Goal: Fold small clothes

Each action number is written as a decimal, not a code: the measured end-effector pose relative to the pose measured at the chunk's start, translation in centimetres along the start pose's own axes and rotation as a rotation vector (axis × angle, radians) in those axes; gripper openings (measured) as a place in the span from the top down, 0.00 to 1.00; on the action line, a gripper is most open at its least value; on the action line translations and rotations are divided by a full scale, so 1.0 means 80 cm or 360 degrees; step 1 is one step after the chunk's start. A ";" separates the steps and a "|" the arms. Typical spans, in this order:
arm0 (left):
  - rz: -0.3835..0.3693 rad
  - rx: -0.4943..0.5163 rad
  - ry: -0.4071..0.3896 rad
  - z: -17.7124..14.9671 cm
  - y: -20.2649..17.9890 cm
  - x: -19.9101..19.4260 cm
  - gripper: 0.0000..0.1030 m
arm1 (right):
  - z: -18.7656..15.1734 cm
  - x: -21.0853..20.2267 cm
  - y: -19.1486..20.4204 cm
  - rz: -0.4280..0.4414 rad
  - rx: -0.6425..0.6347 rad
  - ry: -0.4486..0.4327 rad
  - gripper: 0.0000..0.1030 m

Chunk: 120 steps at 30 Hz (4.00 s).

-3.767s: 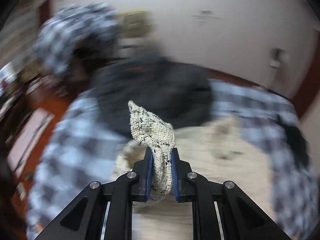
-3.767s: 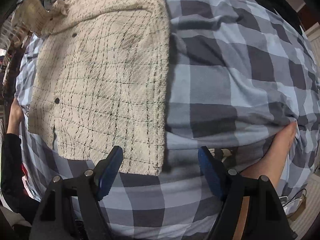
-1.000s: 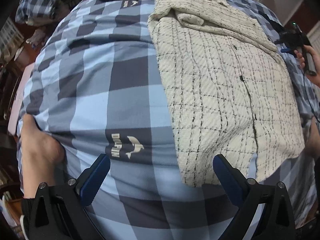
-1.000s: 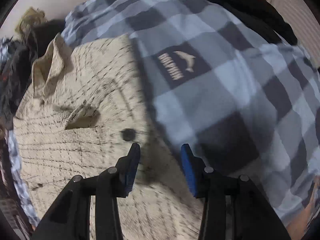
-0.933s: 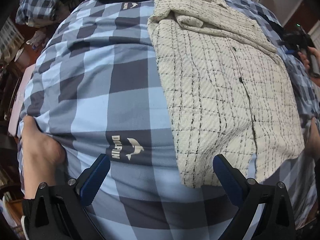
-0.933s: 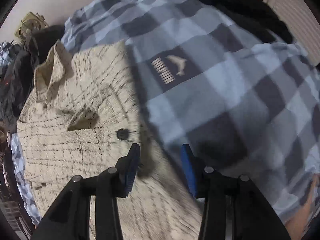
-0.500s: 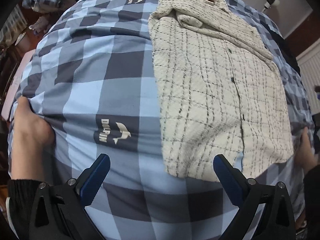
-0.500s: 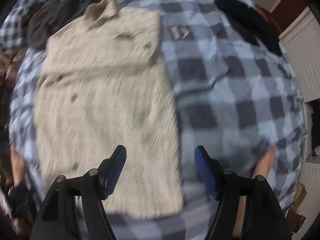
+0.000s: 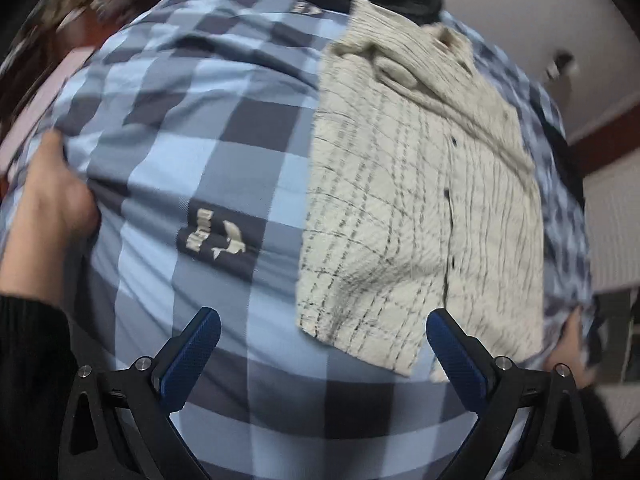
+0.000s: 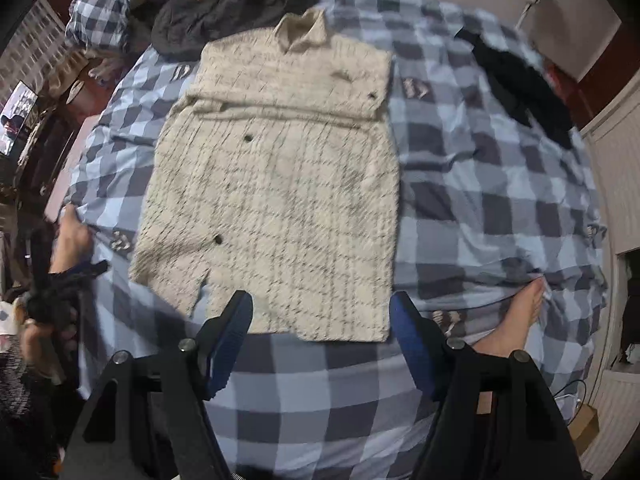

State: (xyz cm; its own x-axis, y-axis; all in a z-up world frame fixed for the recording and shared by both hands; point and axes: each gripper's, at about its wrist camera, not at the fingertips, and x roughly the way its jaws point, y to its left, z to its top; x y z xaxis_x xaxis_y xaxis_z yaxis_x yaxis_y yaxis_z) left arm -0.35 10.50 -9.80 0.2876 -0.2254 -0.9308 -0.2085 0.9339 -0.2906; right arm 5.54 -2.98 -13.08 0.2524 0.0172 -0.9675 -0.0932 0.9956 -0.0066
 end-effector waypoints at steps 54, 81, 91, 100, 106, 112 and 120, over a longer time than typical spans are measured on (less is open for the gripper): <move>0.0228 0.0229 0.0260 -0.014 0.016 0.104 0.09 | -0.074 0.268 -0.057 0.0051 0.0061 0.0770 0.35; -0.0001 0.0510 0.0422 0.048 -0.054 0.194 0.09 | -0.073 0.418 -0.240 0.0237 0.0650 0.0873 0.20; 0.0111 0.0686 0.0423 0.034 -0.102 0.233 0.26 | -0.055 0.439 -0.224 0.0190 0.0360 0.0925 0.21; 0.0002 0.0646 0.0376 0.053 -0.079 0.214 0.74 | -0.053 0.456 -0.216 0.0192 0.0168 0.0849 0.70; -0.0007 0.0674 0.0314 0.057 -0.079 0.181 0.93 | -0.048 0.443 -0.218 0.0181 0.0050 0.0730 0.96; -0.0072 0.0671 0.0240 0.069 -0.077 0.127 0.95 | -0.052 0.399 -0.220 0.0194 -0.0055 0.0583 0.97; -0.0143 0.0574 -0.0030 0.057 -0.079 0.015 0.97 | -0.057 0.279 -0.229 0.0335 -0.0123 0.0225 0.97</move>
State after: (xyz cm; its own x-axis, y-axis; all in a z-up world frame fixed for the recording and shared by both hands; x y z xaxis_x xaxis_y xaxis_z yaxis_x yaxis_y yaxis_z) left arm 5.58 5.59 -8.05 0.3074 -0.3092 -0.8999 0.1605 0.9490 -0.2713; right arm 8.48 -21.22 -35.72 0.0832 0.2050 -0.9752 -0.2043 0.9613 0.1847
